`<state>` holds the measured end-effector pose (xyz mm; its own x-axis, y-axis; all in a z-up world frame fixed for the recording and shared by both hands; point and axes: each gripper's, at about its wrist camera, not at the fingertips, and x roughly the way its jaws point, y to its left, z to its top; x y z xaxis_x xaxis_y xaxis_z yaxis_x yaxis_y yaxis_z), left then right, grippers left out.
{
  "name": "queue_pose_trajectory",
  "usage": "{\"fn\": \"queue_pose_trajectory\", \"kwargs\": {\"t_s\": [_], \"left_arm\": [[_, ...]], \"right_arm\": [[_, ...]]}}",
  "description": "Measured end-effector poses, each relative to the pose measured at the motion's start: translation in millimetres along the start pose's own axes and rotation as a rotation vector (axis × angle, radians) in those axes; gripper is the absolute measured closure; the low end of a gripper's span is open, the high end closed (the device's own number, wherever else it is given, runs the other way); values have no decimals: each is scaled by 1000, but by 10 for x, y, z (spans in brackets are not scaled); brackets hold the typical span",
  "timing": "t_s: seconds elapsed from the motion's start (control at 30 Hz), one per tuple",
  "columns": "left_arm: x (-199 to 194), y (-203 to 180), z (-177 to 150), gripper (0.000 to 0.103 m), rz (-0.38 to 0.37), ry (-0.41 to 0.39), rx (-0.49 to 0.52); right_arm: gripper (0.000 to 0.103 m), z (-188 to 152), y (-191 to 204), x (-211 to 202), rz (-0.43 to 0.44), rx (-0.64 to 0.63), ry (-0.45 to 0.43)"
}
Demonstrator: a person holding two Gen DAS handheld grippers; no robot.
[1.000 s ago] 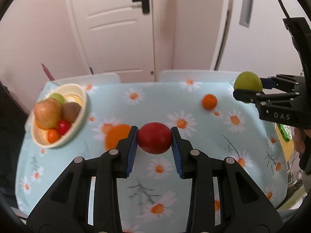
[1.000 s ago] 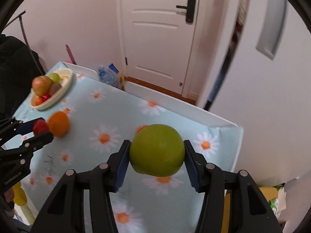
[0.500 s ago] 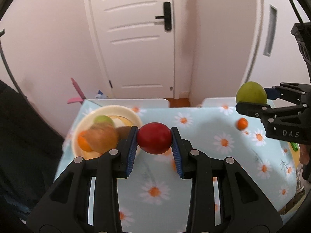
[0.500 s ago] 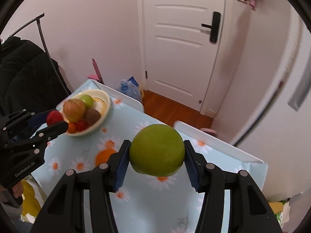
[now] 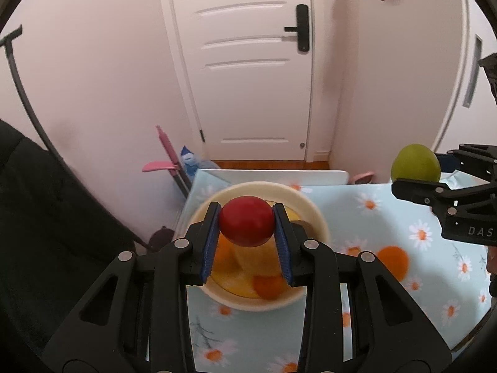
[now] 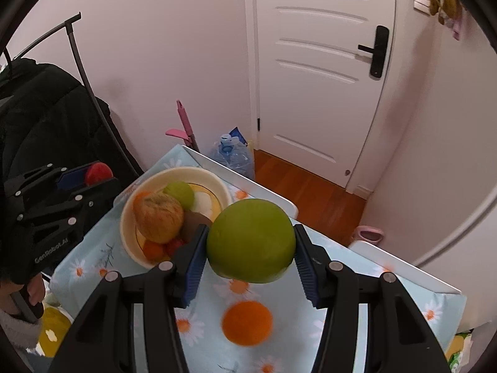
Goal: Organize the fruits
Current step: 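Carry the red tomato with the left tool into the bowl and release, then lower the green apple with the right tool into the bowl and release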
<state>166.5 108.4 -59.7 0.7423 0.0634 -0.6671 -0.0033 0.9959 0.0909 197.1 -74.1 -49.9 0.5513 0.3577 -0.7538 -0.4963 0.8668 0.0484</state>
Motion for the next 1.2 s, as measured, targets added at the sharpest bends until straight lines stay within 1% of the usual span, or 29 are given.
{"fn": "queue_pose_trajectory", "kwargs": {"t_s": [0.17, 0.27, 0.5, 0.63, 0.87, 0.9, 0.93, 0.97, 1.0, 1.07, 1.1, 1.2], "left_arm": [[210, 260, 42, 65, -14, 11, 4], [343, 349, 52, 65, -29, 23, 8], [787, 570, 82, 65, -75, 70, 33], [1030, 598, 91, 65, -115, 100, 51], [1296, 585, 72, 65, -144, 142, 90], [1317, 584, 66, 63, -147, 146, 95], [1330, 586, 67, 49, -147, 146, 98], [1357, 604, 70, 32, -146, 145, 98], [1352, 615, 79, 0, -139, 132, 94], [1281, 647, 90, 0, -149, 83, 81], [1257, 657, 108, 0, -163, 77, 79], [1250, 655, 120, 0, -142, 89, 83]], "right_arm": [[54, 136, 146, 224, 3, 19, 10], [54, 193, 224, 338, -2, 33, 15], [54, 267, 342, 611, -21, 83, 31], [54, 288, 339, 769, -37, 121, 44], [54, 326, 313, 946, -61, 166, 55], [54, 325, 312, 958, -63, 171, 55], [54, 329, 304, 968, -65, 178, 55], [54, 333, 296, 974, -67, 182, 54], [54, 333, 298, 974, -70, 186, 54], [54, 337, 281, 965, -70, 195, 50], [54, 335, 275, 958, -71, 199, 48], [54, 334, 249, 941, -73, 207, 47]]}}
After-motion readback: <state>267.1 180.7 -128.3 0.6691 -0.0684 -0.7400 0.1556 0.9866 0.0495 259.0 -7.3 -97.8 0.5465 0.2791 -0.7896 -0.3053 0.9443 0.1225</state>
